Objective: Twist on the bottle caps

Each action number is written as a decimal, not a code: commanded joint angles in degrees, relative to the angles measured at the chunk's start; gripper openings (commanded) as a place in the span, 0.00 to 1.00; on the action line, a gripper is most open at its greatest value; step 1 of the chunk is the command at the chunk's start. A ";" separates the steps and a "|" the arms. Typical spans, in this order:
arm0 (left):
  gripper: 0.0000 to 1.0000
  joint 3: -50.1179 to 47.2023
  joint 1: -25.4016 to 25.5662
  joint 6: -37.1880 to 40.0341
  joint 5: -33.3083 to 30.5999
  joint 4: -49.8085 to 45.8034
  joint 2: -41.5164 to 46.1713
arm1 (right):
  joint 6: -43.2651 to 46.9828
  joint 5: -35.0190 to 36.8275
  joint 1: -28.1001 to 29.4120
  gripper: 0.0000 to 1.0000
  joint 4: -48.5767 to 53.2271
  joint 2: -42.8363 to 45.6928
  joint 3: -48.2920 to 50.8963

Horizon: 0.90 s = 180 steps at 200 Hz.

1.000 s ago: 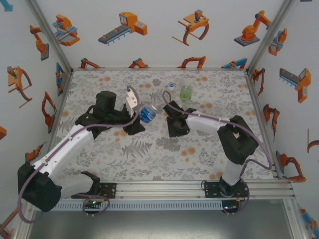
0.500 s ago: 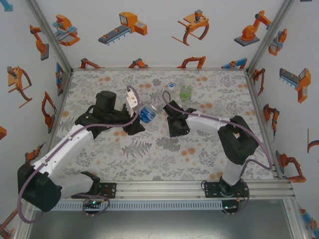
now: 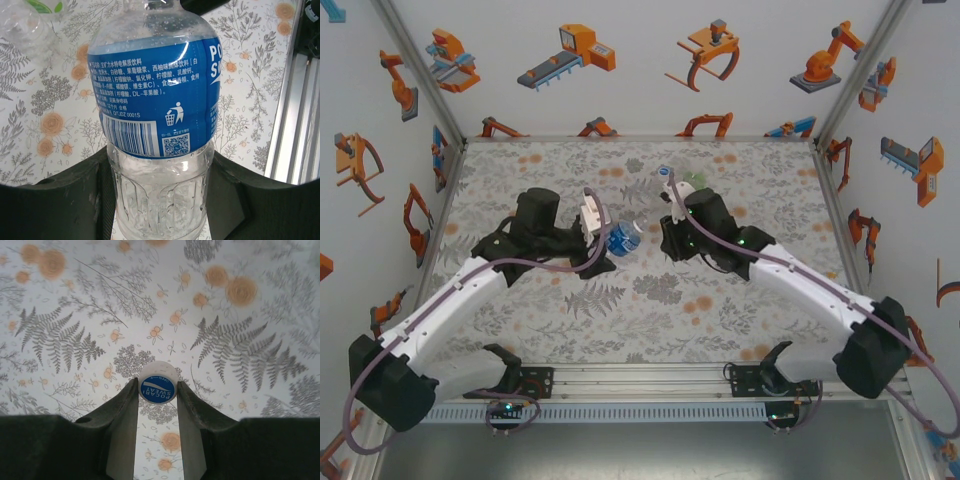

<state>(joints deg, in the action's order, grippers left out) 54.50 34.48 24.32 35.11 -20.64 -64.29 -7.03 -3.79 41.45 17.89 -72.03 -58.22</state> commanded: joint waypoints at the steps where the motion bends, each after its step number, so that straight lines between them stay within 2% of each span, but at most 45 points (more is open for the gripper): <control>1: 0.07 -1.14 0.41 3.24 0.60 0.35 2.18 | 9.08 -3.94 0.21 0.07 -1.73 4.84 0.67; 40: 0.00 -3.28 0.76 4.51 -0.23 2.66 4.88 | 17.81 -12.55 0.21 0.04 1.77 12.34 -0.92; 66: 0.00 -4.42 1.15 7.98 0.13 2.70 5.89 | 21.91 -19.87 0.21 0.02 4.37 15.41 -3.03; 87: 0.00 -6.31 1.42 15.64 3.99 1.45 7.34 | 26.25 -25.70 0.21 0.00 6.15 16.85 -3.87; 107: 0.00 -8.64 1.65 22.94 7.34 0.87 9.21 | 29.41 -31.34 0.20 0.00 6.77 17.25 -4.27; 125: 0.00 -9.25 1.90 26.24 8.36 -0.27 10.14 | 31.50 -36.48 0.20 0.00 6.70 17.06 -4.37; 152: 0.00 -8.17 2.03 28.05 8.94 -2.90 9.58 | 35.53 -42.88 0.37 0.00 6.64 15.66 -4.29; 180: 0.00 -7.24 2.41 28.70 9.88 -4.64 8.64 | 35.86 -43.81 0.77 0.00 4.33 14.24 -4.10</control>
<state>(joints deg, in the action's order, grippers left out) 45.43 36.40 49.30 41.63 -22.48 -55.24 25.63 -42.35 41.54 23.73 -56.75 -61.25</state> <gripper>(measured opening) 0.564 0.341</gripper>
